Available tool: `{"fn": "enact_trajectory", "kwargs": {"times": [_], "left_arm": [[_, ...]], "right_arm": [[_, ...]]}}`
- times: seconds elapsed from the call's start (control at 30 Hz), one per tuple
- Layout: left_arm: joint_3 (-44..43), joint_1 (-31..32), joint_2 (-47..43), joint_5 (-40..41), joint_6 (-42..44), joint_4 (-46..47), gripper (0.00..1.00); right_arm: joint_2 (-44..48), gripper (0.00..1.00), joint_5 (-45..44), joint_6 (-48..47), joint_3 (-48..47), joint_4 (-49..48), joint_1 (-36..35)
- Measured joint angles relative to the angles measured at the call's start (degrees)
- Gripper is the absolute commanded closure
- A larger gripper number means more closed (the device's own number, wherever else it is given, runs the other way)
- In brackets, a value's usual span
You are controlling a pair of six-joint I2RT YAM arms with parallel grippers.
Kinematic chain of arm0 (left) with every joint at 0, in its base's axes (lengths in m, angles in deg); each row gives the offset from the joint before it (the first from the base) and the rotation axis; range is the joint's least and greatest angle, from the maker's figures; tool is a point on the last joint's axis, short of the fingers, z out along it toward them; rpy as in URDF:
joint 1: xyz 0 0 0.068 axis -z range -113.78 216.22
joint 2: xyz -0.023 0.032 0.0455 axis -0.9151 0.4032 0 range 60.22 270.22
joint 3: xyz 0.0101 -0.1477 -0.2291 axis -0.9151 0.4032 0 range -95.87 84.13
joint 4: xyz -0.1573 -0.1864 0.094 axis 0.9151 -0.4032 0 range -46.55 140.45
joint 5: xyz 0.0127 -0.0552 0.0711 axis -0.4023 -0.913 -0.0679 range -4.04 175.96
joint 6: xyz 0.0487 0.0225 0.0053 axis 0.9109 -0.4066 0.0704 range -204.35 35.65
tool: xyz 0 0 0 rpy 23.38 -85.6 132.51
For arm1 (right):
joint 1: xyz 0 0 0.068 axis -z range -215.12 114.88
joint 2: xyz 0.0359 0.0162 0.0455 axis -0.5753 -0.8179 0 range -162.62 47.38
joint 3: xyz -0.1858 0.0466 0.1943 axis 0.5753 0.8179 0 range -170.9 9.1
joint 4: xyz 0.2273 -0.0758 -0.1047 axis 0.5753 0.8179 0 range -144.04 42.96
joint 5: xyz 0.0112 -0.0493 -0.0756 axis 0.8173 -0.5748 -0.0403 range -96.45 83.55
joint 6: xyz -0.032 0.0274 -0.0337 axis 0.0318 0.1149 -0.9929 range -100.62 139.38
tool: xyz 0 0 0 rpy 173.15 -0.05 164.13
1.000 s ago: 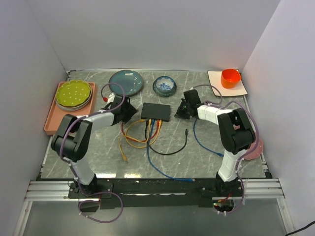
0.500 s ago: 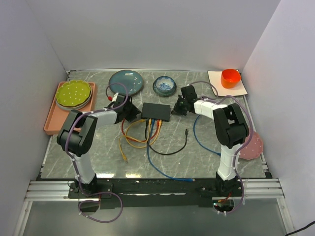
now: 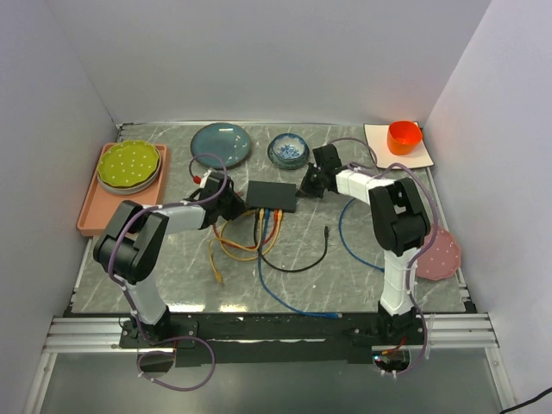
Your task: Pull the plug from the switch port
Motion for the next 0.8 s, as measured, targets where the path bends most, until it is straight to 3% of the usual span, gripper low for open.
{"fn": "enact_trajectory", "kwargs": {"times": [0.27,0.43,0.67,0.8], "left_arm": [[2.2,2.9,-2.1,0.0,0.0,-1.0,0.73],[2.6,3.2,-5.2,2.1,0.2,-3.7,0.69],[1.2,2.0,-14.4,8.9,2.2,-6.3,0.55],[-3.7,-0.4,-12.8,7.9,3.9,-5.3,0.64]], "right_arm": [[-3.4,1.00,1.1,-0.2,-5.2,1.7,-0.9],[-2.2,0.99,-0.3,-0.1,-3.5,0.7,-1.0],[11.1,0.67,-2.4,0.6,9.0,-3.0,-1.0],[16.0,0.58,2.9,2.7,15.8,-11.4,-1.0]]}}
